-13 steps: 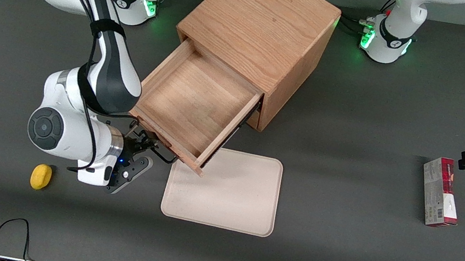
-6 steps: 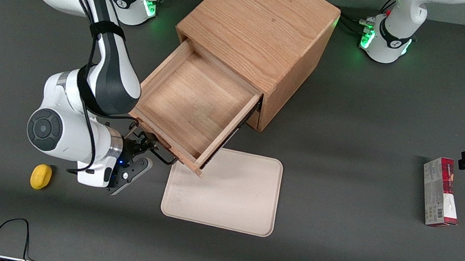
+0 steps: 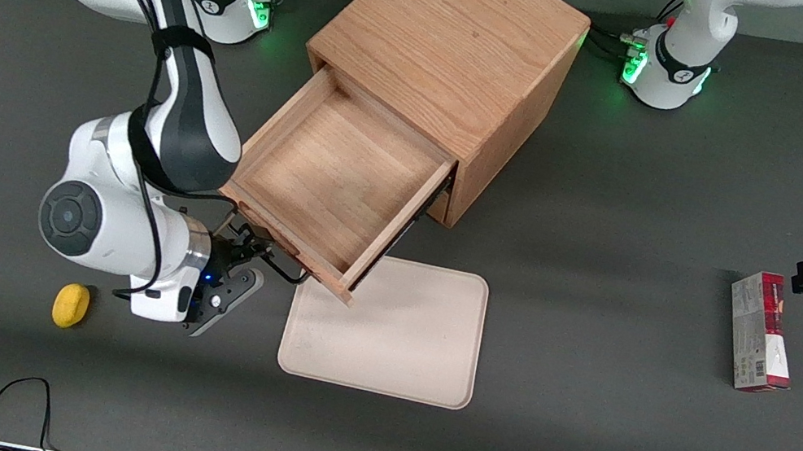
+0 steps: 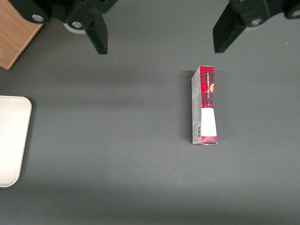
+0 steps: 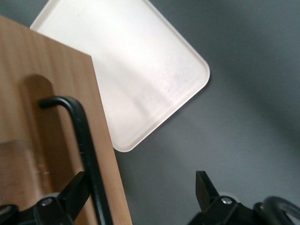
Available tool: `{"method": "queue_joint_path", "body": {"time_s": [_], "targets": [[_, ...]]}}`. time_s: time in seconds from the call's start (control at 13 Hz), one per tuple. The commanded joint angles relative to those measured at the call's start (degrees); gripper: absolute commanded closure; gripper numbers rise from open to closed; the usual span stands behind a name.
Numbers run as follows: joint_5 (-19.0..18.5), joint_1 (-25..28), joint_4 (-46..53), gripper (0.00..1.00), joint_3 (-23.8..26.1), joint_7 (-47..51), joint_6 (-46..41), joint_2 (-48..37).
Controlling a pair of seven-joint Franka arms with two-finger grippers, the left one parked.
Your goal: Open upper drawer
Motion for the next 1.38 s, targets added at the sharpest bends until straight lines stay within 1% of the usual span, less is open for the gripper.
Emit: {"method": "queue_joint_path", "body": {"time_s": [0.0, 0.31, 0.46, 0.54, 0.69, 0.77, 0.92, 1.0, 1.08, 1.23, 1.31], "targets": [[0.91, -0.79, 3.96, 0.0, -0.32, -0.72, -2.89, -0.05], [0.91, -1.5, 4.22, 0.0, -0.41, -0.81, -2.72, 0.13], [-0.05, -2.02, 4.14, 0.0, -0.59, -0.72, -3.24, -0.83], [-1.28, -2.28, 3.96, 0.0, -1.28, -0.63, -4.12, -1.97], [-6.27, -2.37, 2.39, 0.0, -1.73, -0.54, -9.11, -6.17], [-7.34, -2.46, -1.28, 0.0, -2.34, -0.72, -12.01, -9.77], [-7.88, -1.85, -10.41, 0.0, -5.93, -0.89, -12.04, -17.24], [-9.27, -0.46, -14.8, 0.0, -6.12, -0.37, -11.34, -21.28], [-9.64, -0.27, -19.81, 0.0, -6.82, 1.46, -10.64, -25.32], [-9.12, -0.18, -27.55, 0.0, -11.98, 4.9, -8.97, -30.26], [-8.42, -0.18, -29.94, 0.0, -13.14, 6.12, -9.4, -32.11]]}}
